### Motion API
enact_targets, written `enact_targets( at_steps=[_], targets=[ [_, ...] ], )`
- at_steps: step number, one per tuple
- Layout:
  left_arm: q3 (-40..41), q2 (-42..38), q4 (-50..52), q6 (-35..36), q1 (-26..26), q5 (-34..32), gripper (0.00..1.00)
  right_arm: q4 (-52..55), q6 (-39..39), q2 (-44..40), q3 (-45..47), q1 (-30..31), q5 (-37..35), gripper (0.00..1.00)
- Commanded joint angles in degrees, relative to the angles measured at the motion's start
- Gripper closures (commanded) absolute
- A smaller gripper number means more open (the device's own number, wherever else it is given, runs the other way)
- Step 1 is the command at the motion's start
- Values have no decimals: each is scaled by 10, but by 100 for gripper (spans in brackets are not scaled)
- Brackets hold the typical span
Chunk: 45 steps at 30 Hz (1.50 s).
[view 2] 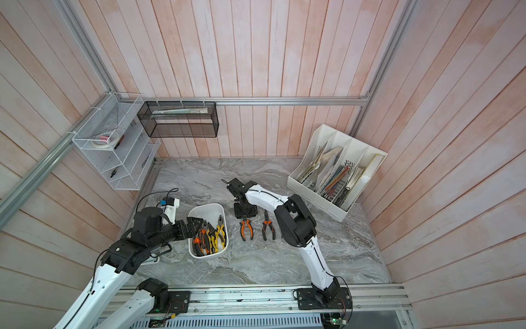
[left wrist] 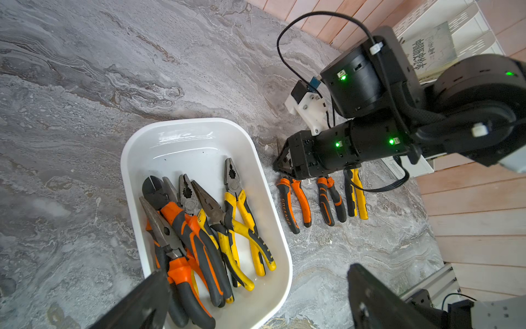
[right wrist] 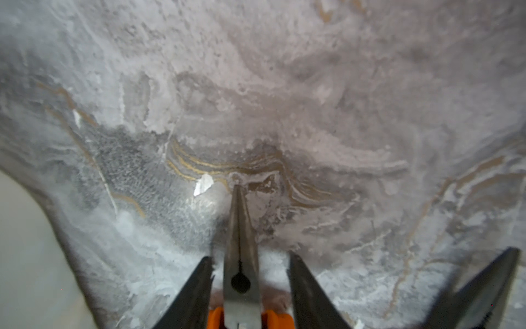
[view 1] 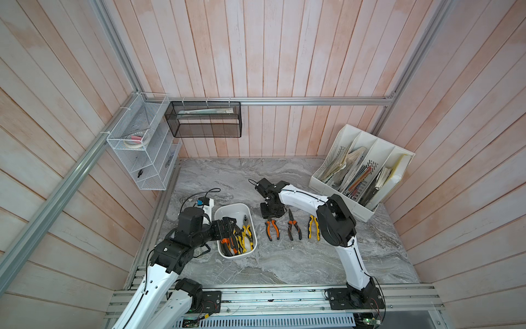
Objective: Take the pliers out of the storage box
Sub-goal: Place the pliers at the center of the board, then pick up the pliers from the storage box.
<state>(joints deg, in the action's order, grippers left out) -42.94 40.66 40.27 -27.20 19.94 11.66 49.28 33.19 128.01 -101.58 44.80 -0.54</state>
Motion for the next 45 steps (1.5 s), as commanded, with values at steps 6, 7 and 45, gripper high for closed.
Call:
enact_targets(
  at_steps=[6, 7, 45],
  targets=[
    [6, -4, -2, 2, 1, -6, 0, 20, 22, -73, -14, 0, -17, 40],
    [6, -4, -1, 2, 1, -6, 0, 15, 22, -83, -12, 2, -13, 40],
    [-32, -131, 189, -203, 2, -146, 0, -193, 52, -51, 19, 160, 225, 47]
  ],
)
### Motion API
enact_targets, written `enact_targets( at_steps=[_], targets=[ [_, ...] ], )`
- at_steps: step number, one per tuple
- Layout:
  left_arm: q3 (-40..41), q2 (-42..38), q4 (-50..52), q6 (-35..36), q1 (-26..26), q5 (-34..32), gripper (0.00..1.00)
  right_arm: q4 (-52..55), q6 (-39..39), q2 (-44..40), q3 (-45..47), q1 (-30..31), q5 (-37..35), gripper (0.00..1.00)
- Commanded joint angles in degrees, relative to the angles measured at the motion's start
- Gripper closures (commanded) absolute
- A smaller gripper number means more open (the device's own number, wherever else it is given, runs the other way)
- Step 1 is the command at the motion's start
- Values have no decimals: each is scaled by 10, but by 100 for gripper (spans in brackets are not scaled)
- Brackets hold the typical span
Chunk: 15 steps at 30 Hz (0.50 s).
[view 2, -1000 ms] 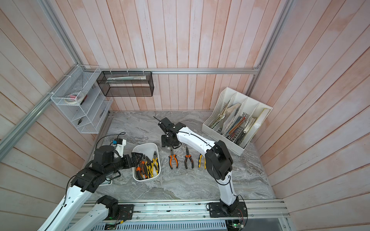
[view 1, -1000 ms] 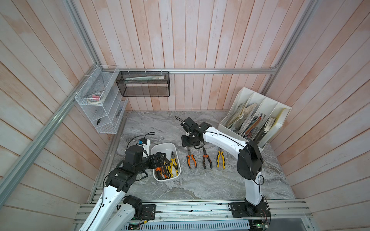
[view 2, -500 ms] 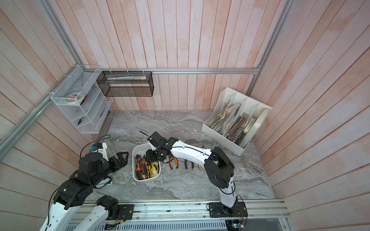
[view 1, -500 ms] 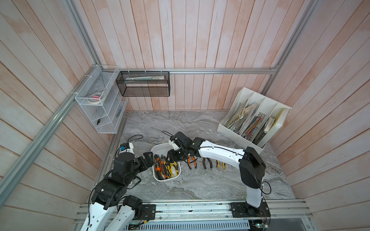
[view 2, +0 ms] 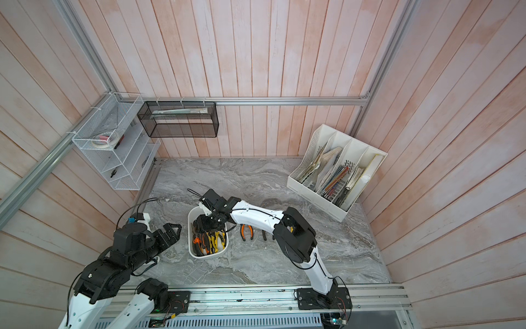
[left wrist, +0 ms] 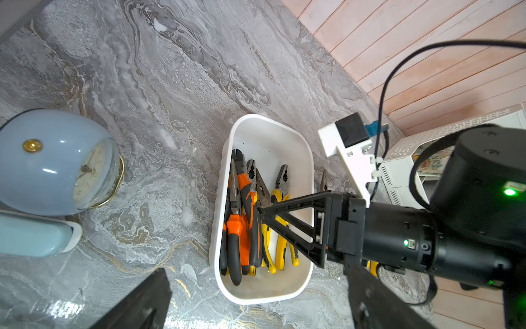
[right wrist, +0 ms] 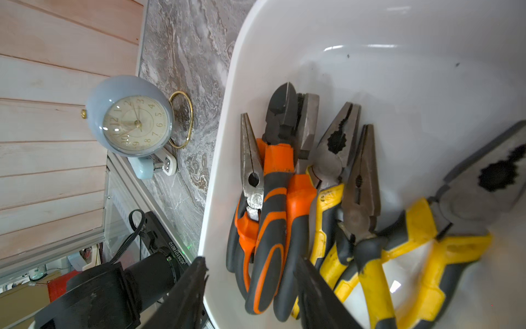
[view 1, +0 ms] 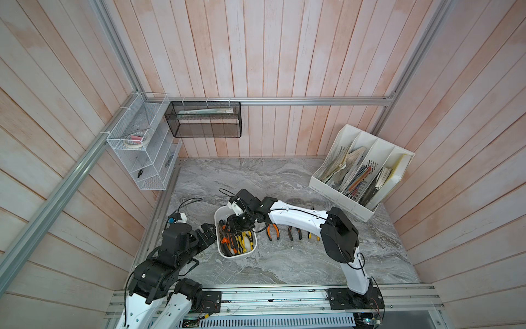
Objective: Take the pliers out of the storage box
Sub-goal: Pick up the pliers from the storage box.
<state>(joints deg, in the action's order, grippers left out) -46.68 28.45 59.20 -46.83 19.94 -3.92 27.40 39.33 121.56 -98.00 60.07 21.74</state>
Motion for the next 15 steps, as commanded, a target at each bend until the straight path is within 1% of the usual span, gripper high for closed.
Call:
enact_targets(
  at_steps=[1, 9, 12, 15],
  targets=[
    [5, -11, 1, -7, 1, 8, 0, 26, -9, 18, -20, 9, 3, 48],
    [8, -20, 21, -15, 2, -4, 0, 33, -11, 54, -42, 17, 19, 50],
    [15, -17, 26, -19, 1, 1, 0, 39, -14, 69, -51, 20, 23, 53],
    [20, -19, 29, -22, 2, 4, 0, 39, -14, 75, -53, 21, 22, 59]
  ],
)
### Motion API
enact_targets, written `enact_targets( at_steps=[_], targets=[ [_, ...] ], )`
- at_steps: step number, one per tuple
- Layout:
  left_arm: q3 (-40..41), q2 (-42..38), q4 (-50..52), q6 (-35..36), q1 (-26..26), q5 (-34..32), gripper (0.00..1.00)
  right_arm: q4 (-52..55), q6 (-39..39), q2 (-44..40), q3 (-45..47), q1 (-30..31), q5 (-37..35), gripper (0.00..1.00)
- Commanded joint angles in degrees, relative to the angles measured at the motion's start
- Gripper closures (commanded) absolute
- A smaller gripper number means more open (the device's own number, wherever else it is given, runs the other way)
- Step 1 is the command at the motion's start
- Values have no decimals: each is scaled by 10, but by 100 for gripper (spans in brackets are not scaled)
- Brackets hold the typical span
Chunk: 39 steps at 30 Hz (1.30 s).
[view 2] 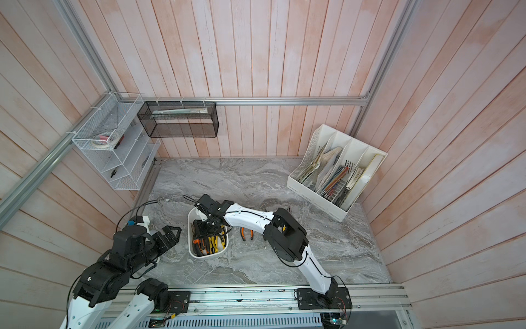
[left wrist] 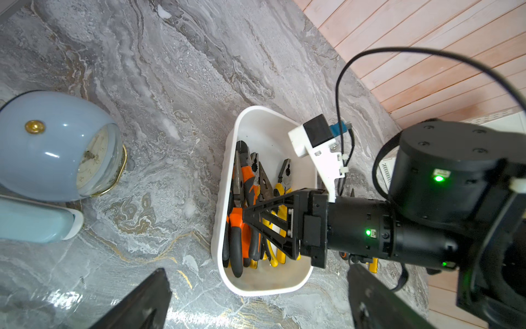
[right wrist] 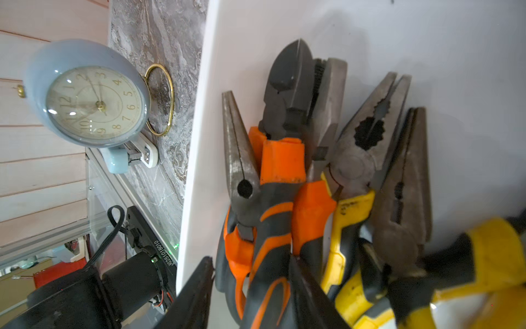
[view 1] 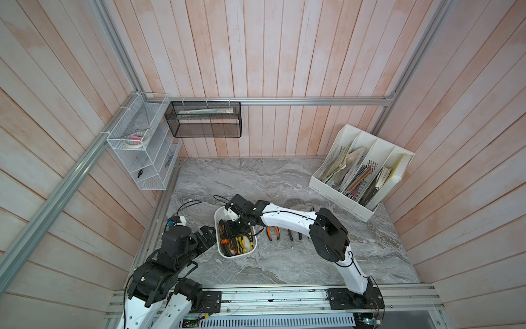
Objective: Take the pliers out of the storage box
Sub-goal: Pick up the pliers from the storage box.
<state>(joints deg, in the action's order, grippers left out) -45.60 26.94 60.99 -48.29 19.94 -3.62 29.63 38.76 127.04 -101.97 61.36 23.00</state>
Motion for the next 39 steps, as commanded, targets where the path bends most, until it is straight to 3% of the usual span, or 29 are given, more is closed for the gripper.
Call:
enact_targets(
  at_steps=[1, 6, 15, 21, 27, 36, 39],
  targets=[
    [11, -5, 12, -8, 1, 1, 0, 17, -7, 20, -14, 8, 9, 60],
    [21, -12, 13, -12, 1, 4, 0, 20, -7, 26, -19, 8, 7, 66],
    [40, -35, 17, -22, 2, 10, 0, 57, -19, 52, -49, 12, -5, 58],
    [39, -37, 19, -22, 2, 8, 0, 63, -19, 56, -56, 11, -12, 67],
    [39, -44, 22, -23, 2, 2, 0, 58, -20, 42, -56, 11, -37, 84],
    [31, -61, 20, -25, 2, -4, 0, -15, -27, -55, 2, 5, -116, 99],
    [31, -59, 16, -24, 2, -2, 0, -45, -23, -90, 35, -7, -135, 100]
  ],
)
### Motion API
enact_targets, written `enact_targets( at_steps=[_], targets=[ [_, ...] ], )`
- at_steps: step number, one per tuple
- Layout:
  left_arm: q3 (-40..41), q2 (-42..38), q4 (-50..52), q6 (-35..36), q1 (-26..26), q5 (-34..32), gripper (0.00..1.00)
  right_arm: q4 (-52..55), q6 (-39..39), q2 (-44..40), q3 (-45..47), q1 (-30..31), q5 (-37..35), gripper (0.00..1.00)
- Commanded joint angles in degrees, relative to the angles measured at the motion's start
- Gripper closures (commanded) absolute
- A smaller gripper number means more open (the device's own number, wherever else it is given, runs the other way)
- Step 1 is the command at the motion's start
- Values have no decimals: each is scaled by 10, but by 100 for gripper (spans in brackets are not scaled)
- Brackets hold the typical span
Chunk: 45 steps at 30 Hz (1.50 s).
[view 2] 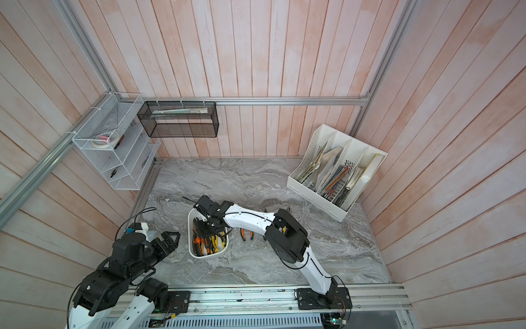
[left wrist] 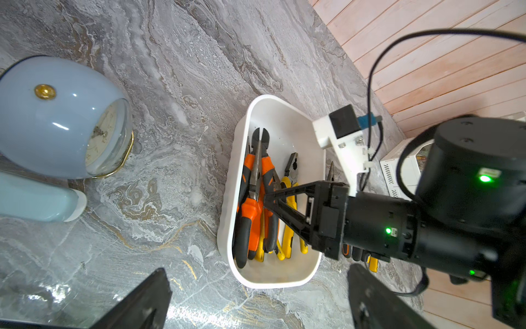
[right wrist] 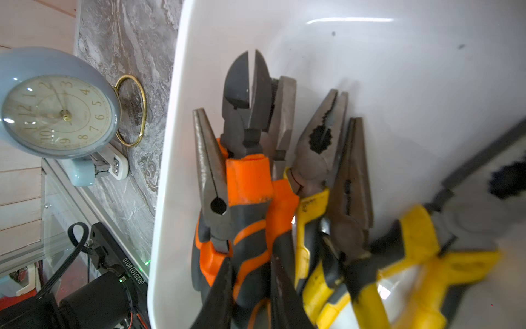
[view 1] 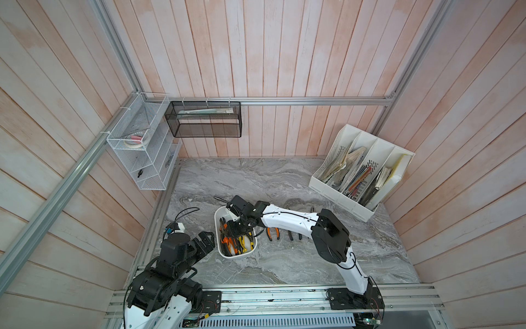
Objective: Take the pliers out of the storage box
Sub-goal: Pick up the pliers from the storage box, then place the pliers at the center of the board.
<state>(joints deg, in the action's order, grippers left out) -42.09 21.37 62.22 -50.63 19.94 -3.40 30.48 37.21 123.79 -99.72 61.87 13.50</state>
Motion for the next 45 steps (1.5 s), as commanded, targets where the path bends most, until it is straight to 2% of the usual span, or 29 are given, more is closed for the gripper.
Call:
enact_targets(
  at_steps=[1, 12, 19, 27, 32, 38, 45],
  targets=[
    [-4, -1, 2, 0, 2, -2, 0, -66, -4, -70, 25, -17, -45, 100],
    [-10, 16, -9, 5, 1, 5, 0, -176, 2, -183, 141, -61, -105, 100],
    [-11, 66, -36, 30, 2, 38, 0, -108, -54, -223, 150, -152, -102, 100],
    [-12, 114, -63, 48, 2, 64, 0, -23, -137, -232, 172, -261, -144, 100],
    [-15, 134, -69, 60, 2, 71, 0, -2, -161, -218, 183, -315, -170, 100],
    [-12, 153, -81, 63, 2, 74, 0, 57, -208, -143, 121, -329, -271, 100],
    [2, 157, -92, 58, 1, 79, 0, 61, -237, -67, 68, -329, -281, 100]
  ],
)
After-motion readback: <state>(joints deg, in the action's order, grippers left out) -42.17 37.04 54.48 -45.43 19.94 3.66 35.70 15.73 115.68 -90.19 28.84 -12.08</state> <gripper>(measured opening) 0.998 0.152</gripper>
